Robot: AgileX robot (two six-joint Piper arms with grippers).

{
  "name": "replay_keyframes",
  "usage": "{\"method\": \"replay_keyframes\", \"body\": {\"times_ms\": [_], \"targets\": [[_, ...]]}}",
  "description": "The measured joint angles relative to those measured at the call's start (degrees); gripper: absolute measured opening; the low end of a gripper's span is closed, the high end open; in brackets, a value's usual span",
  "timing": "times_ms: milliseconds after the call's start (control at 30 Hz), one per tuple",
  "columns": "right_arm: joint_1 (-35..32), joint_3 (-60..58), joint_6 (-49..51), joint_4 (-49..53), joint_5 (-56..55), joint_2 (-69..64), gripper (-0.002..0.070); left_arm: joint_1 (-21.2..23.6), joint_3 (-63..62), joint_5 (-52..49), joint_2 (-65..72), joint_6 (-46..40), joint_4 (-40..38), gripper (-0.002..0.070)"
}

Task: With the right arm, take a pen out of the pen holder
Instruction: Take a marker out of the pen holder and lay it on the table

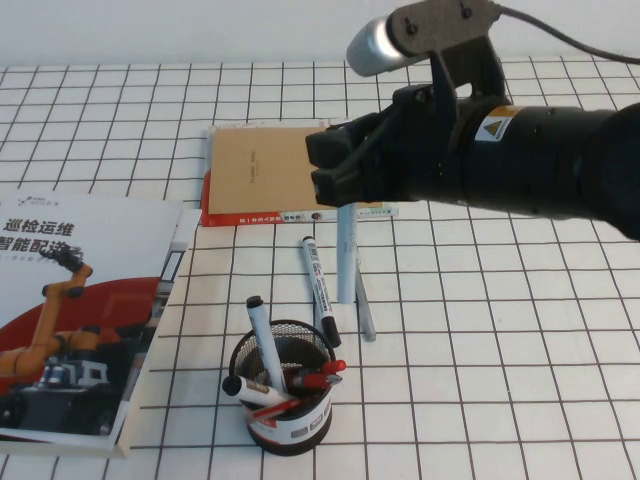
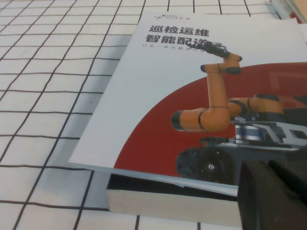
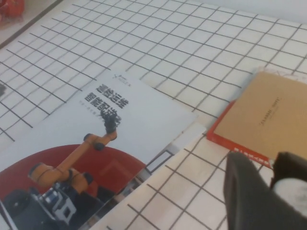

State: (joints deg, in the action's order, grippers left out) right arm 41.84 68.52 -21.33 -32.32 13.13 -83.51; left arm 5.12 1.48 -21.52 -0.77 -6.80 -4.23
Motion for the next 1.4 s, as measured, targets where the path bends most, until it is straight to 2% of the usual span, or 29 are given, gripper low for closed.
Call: {"method": "replay_keyframes", "body": {"times_ms": [300,467,967,1400], "targets": [[-5.46,9.75,16.72,12.35,21.41,-5.96,0.0093,0.0,0.0,0.0,0.0,0.0,0.0,-0.0003],[-6.46,16.69,19.53,14.56,30.94,-14.25,0.0093,0.0,0.0,0.0,0.0,0.0,0.0,-0.0003],[-9.27,31.39,19.77,11.1,34.01,-34.18,0.0093,0.0,0.0,0.0,0.0,0.0,0.0,-0.0003],[-10.76,37.59,19.77,8.61,33.41,-42.67,0.0093,0.0,0.0,0.0,0.0,0.0,0.0,-0.0003]]}}
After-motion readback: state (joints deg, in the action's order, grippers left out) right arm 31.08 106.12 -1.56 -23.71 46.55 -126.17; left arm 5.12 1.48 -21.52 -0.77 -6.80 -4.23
